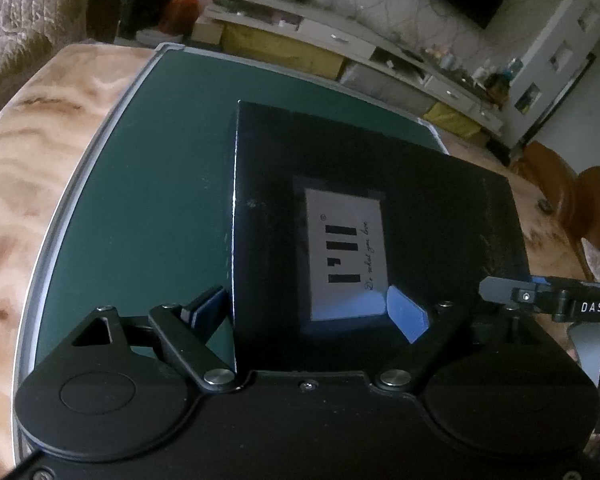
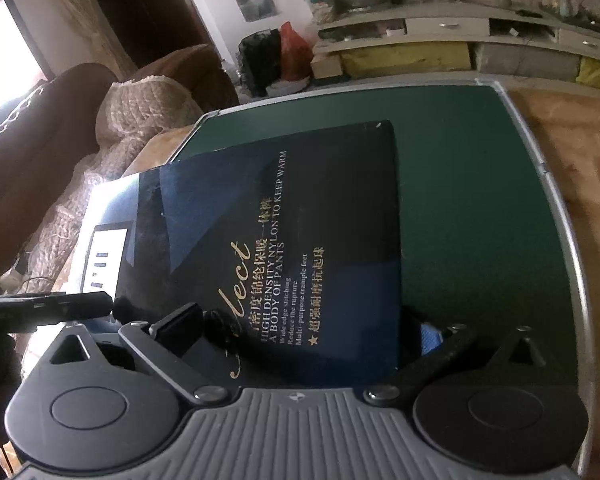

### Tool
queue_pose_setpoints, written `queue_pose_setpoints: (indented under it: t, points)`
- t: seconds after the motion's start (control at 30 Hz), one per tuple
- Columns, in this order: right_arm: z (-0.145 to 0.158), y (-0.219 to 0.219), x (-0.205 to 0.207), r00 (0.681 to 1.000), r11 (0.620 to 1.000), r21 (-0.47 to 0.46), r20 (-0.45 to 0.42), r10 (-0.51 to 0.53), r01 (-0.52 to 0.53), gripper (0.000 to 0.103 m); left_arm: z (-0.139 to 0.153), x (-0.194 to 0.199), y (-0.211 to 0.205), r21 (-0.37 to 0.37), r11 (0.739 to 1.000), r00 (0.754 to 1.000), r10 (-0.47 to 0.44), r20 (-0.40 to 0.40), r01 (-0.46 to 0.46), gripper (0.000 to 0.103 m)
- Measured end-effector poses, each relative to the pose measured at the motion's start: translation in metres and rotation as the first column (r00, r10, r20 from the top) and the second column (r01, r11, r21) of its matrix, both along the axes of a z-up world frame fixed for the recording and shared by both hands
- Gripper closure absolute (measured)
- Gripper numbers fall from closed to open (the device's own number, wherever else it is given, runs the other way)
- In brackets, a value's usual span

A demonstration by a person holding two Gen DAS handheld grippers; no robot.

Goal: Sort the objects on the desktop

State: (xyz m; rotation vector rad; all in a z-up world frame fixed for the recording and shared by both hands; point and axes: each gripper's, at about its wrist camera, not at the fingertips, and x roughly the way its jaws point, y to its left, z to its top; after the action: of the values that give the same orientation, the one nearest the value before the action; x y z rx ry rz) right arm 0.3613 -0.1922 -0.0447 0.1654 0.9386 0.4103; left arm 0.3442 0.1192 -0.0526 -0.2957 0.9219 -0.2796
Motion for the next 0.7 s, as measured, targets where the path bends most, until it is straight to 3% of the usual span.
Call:
queue_pose_setpoints:
  t: [0.27,0.7]
  points:
    - [0.017,0.002,-0.020,1.000,1.000,0.005,-0.001,-0.006,0.006,0.000,0.031,-0.028,-0.014,0.066,0.998,1.000,-0.017,0.025,0.016,0.016]
    - [0.060,-0.006,-0.090,1.000,1.000,-0.009,0.022,0.000,0.000,0.000,0.073,-0.094,-0.021,0.072,0.997,1.000,-0.006,0.027,0.004,0.016]
